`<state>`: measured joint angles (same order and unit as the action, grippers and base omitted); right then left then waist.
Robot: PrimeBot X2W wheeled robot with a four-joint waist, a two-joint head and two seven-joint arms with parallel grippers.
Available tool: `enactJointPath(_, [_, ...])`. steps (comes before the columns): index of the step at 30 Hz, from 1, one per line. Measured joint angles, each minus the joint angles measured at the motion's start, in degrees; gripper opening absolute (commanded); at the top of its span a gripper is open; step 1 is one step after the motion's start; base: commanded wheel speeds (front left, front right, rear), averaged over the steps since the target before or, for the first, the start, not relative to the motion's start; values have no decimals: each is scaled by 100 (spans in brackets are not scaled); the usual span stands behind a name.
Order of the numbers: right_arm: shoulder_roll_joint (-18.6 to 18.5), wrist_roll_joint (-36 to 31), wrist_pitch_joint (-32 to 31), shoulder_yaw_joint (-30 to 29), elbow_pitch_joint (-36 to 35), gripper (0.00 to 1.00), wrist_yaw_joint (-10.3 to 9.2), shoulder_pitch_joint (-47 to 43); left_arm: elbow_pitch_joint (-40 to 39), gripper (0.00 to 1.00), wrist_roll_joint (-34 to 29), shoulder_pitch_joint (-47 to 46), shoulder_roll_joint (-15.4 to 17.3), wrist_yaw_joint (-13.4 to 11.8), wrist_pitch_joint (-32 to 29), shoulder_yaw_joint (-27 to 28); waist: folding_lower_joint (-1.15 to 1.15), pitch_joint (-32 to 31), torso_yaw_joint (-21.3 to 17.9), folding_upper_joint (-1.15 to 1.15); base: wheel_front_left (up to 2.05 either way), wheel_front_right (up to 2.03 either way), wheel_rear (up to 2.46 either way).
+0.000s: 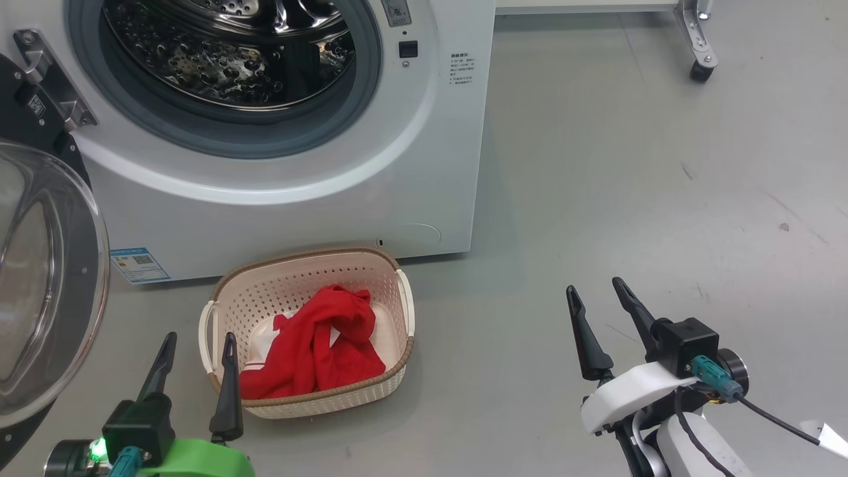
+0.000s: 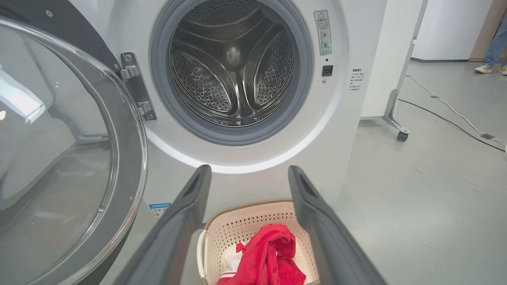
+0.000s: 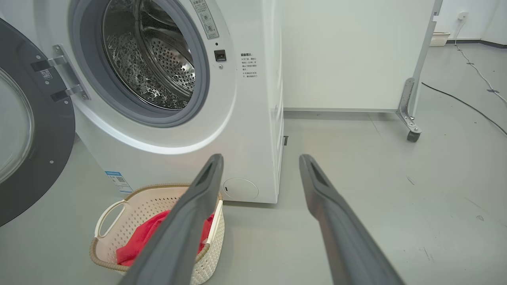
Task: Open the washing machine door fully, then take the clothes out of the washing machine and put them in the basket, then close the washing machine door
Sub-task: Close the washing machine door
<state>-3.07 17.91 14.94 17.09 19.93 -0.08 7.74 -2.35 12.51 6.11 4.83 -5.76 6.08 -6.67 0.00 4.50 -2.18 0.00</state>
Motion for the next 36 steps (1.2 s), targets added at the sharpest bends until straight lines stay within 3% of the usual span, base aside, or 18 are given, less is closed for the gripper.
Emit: enactJointPath(36, [1, -54, 0, -158, 54, 100, -5, -1, -103, 100, 0, 37, 7, 0, -75, -88, 0, 17, 138, 0, -7, 7, 0])
